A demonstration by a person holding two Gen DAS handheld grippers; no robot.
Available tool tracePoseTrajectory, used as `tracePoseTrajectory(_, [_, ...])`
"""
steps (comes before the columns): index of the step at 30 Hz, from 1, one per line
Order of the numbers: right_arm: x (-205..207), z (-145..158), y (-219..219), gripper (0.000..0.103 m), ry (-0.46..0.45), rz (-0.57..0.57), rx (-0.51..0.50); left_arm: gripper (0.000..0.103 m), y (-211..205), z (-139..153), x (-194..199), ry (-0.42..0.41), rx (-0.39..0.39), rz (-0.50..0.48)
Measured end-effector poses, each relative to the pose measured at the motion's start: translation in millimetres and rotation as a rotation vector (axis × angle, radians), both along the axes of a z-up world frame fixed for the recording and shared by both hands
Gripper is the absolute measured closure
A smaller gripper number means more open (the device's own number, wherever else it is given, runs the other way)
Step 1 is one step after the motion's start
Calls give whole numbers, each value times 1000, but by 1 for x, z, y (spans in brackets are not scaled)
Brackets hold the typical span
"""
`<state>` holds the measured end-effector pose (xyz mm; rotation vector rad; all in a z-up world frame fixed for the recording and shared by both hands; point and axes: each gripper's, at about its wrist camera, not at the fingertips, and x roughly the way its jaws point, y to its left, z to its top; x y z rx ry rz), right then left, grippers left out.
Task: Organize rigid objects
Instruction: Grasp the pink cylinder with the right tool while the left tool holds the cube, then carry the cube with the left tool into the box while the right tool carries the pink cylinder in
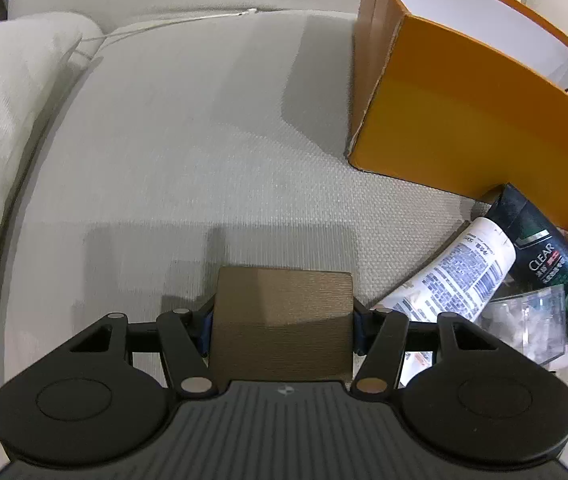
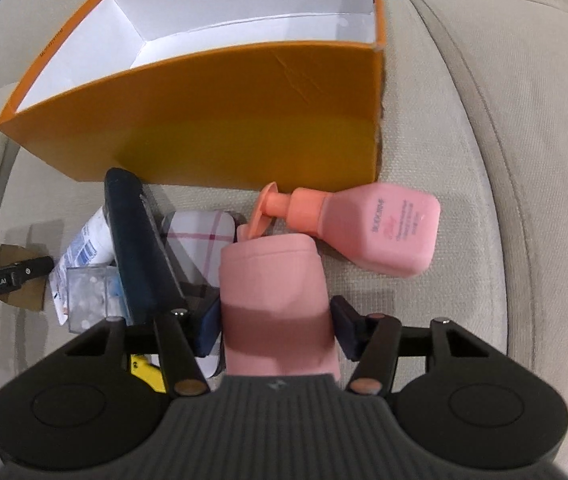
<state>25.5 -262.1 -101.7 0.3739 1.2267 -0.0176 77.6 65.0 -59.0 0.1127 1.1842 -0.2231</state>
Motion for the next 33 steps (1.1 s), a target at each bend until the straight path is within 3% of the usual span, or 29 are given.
tracePoseTrajectory(10, [-24,21,-23,46,-54,-74,76,35,1,26,-16,-6,-70,35])
tracePoseTrajectory(19, [-39,28,-37,46,-67,-106,149,35,-24,57,-34,-79,-143,-20])
tracePoseTrajectory(27, [-63,61,-46,46,-200,-144,263,35,-44,94,-41,-124,-247,-35])
tracePoseTrajectory(33, [-58,97,-48,46,-362,-183,388,35,-67,134,-31,-203,-314,-52])
